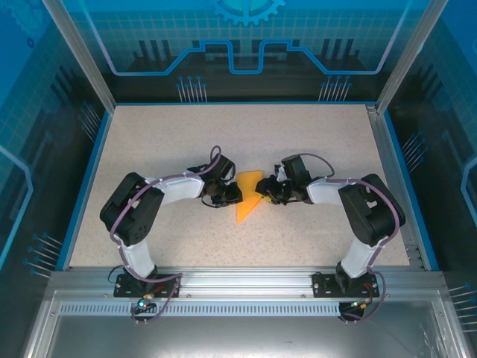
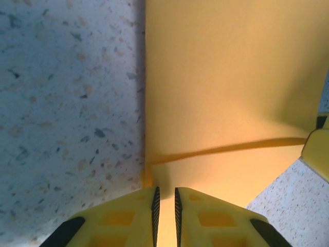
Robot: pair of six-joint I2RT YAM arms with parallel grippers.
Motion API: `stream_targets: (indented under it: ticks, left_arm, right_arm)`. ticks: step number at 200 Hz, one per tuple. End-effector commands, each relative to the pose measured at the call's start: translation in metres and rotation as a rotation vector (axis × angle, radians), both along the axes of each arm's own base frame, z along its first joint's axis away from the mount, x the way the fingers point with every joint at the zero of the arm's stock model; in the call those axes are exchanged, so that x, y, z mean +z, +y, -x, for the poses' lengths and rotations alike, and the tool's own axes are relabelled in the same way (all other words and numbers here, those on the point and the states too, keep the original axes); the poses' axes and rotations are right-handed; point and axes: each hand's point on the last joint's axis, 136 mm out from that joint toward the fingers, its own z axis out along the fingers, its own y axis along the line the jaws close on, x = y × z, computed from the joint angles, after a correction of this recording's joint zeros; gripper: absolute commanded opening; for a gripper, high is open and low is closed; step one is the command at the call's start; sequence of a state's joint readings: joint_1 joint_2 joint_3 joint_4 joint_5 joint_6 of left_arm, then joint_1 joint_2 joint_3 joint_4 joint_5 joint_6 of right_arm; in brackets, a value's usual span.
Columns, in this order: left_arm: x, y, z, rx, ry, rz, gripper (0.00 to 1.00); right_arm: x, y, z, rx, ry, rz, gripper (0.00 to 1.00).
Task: Fold a paper plane with a square sheet of paper (pick it up from the middle)
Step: Fourth fold the wing at the center of the table.
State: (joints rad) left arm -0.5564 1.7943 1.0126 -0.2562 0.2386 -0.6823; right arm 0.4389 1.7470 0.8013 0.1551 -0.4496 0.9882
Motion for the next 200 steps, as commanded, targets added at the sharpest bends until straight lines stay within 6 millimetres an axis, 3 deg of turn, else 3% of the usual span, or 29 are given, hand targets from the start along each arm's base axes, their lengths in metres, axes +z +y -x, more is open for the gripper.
stream_targets:
  ticks: [1,63,96,113,134,200]
  left_arm:
    - [0.014,0.005,-0.001,0.032,-0.030,0.020,0.19]
    - [0.026,0.014,0.014,0.061,-0.050,0.048,0.27]
    - [0.028,0.017,0.020,0.058,-0.051,0.053,0.29]
    - [0.031,0.016,0.022,0.046,-0.062,0.057,0.32]
    - [0.035,0.015,0.023,0.028,-0.081,0.057,0.35]
    - [0.039,0.006,0.026,-0.023,-0.100,0.043,0.39]
  right_arm:
    - [0.012,0.012,-0.009,0.092,-0.063,-0.012,0.37]
    - [0.004,0.024,-0.033,0.204,-0.055,-0.072,0.36]
    - [0.006,0.023,-0.047,0.231,-0.063,-0.070,0.23]
    - [0.005,0.018,-0.051,0.210,-0.057,-0.069,0.12]
    - [0.005,0.014,-0.053,0.162,-0.053,-0.085,0.05]
    - [0.017,-0.002,-0.053,-0.025,-0.111,-0.042,0.01]
